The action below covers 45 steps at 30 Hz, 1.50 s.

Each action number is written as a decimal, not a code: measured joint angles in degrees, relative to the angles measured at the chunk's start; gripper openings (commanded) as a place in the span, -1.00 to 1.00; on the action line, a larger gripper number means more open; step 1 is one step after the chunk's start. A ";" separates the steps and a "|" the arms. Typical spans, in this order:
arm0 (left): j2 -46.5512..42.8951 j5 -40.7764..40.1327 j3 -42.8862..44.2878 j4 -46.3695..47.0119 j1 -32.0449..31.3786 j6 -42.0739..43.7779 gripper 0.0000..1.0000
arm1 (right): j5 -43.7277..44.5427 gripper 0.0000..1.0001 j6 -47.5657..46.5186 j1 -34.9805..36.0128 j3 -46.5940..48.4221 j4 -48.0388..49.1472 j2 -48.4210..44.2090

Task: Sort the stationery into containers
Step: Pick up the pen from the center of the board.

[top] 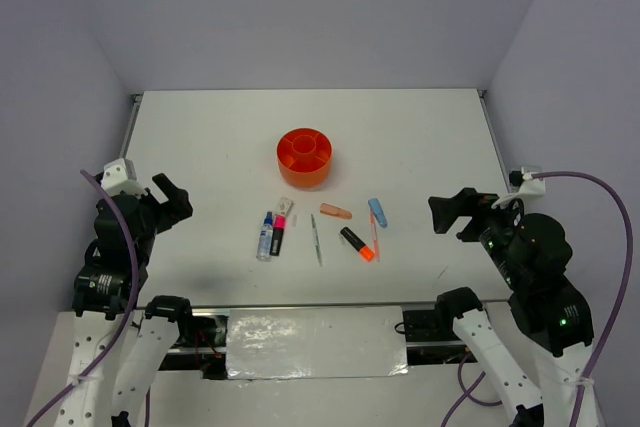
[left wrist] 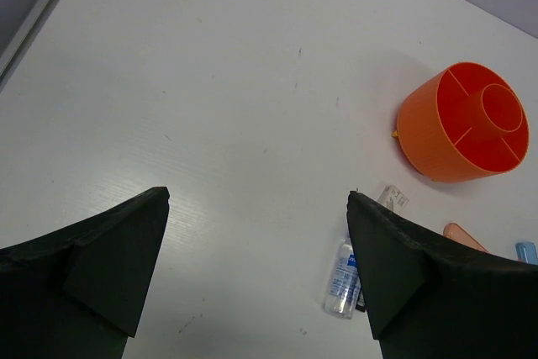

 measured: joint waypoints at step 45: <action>3.91 2.01 0.00 0.07 -0.66 0.07 0.99 | 12.07 0.00 11.32 40.94 9.51 13.14 78.34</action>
